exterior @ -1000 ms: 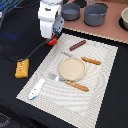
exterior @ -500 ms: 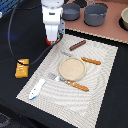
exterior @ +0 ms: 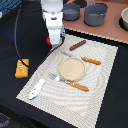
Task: Interact with the objects in diverse but meaningful ways.
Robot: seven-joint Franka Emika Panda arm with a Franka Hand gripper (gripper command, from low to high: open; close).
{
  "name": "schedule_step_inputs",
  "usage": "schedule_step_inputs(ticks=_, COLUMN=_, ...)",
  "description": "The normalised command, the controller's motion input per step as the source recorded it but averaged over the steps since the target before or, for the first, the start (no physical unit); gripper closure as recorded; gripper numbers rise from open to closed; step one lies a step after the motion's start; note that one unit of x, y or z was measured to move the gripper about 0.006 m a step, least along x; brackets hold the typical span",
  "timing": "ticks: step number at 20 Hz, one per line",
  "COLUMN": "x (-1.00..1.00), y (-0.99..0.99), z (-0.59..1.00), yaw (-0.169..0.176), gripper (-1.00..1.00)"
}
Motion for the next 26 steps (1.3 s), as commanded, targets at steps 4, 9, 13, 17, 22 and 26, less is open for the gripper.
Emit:
schedule_step_inputs(ticks=4, x=-0.10, y=0.00, z=-0.21, yaw=0.068, gripper=1.00)
schedule_step_inputs(ticks=9, x=-0.12, y=-0.04, z=0.40, yaw=-0.032, gripper=1.00)
schedule_step_inputs(ticks=13, x=-0.12, y=-0.11, z=1.00, yaw=-0.151, gripper=1.00)
schedule_step_inputs(ticks=17, x=0.58, y=0.01, z=1.00, yaw=-0.145, gripper=1.00)
schedule_step_inputs(ticks=22, x=0.77, y=0.00, z=1.00, yaw=-0.111, gripper=1.00)
schedule_step_inputs(ticks=26, x=0.81, y=-0.10, z=1.00, yaw=-0.092, gripper=1.00)
